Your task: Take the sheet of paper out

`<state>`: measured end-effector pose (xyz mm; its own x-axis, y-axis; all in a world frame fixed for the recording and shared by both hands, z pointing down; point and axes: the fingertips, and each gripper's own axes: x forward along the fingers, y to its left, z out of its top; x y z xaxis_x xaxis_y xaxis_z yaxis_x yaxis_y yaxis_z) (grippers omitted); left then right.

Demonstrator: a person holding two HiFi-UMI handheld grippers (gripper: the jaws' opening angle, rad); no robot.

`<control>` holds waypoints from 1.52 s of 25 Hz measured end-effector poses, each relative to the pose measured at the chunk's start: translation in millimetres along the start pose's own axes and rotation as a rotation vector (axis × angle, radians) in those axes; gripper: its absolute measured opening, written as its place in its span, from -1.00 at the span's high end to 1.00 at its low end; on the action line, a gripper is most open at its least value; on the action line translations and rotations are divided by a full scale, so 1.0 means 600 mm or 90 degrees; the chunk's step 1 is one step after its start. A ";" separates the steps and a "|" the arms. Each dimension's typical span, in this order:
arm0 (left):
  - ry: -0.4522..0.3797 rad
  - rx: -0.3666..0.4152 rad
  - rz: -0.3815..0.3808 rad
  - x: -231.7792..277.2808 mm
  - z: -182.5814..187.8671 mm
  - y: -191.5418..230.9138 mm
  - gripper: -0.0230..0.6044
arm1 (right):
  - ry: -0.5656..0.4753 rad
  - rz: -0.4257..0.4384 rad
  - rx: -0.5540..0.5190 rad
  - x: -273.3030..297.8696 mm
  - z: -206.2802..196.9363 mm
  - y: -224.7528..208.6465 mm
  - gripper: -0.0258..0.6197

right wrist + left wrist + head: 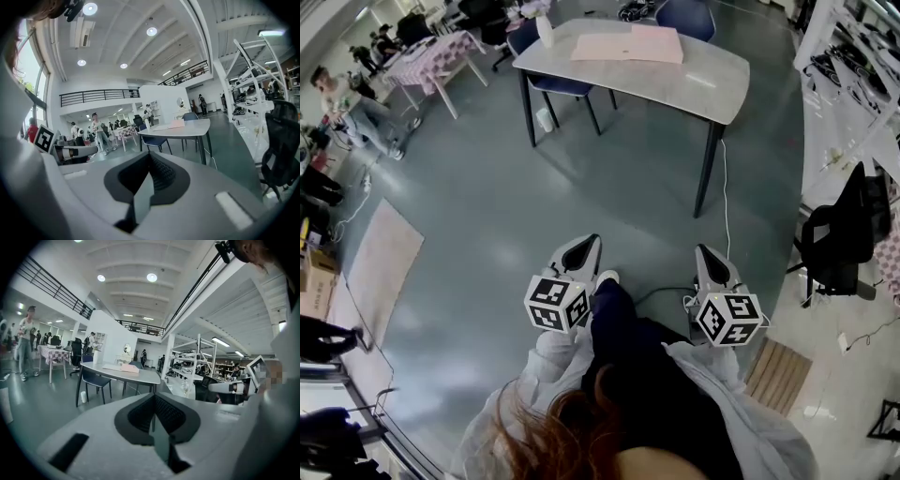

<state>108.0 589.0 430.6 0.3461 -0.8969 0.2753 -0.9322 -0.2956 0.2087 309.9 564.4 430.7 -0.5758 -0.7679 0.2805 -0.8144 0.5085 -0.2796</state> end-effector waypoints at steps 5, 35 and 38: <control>-0.003 -0.005 0.003 0.004 0.004 -0.003 0.91 | 0.003 0.005 0.014 0.007 -0.002 -0.003 0.89; 0.002 -0.019 -0.030 0.304 0.167 0.224 0.15 | 0.003 0.023 -0.005 0.389 0.181 -0.057 0.89; 0.003 -0.019 -0.035 0.338 0.188 0.262 0.15 | 0.000 0.016 0.000 0.439 0.201 -0.063 0.89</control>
<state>19.8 323.4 413.6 0.3979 -0.8776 0.2674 -0.9079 -0.3350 0.2519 197.7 296.0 404.3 -0.5966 -0.7547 0.2728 -0.7993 0.5283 -0.2865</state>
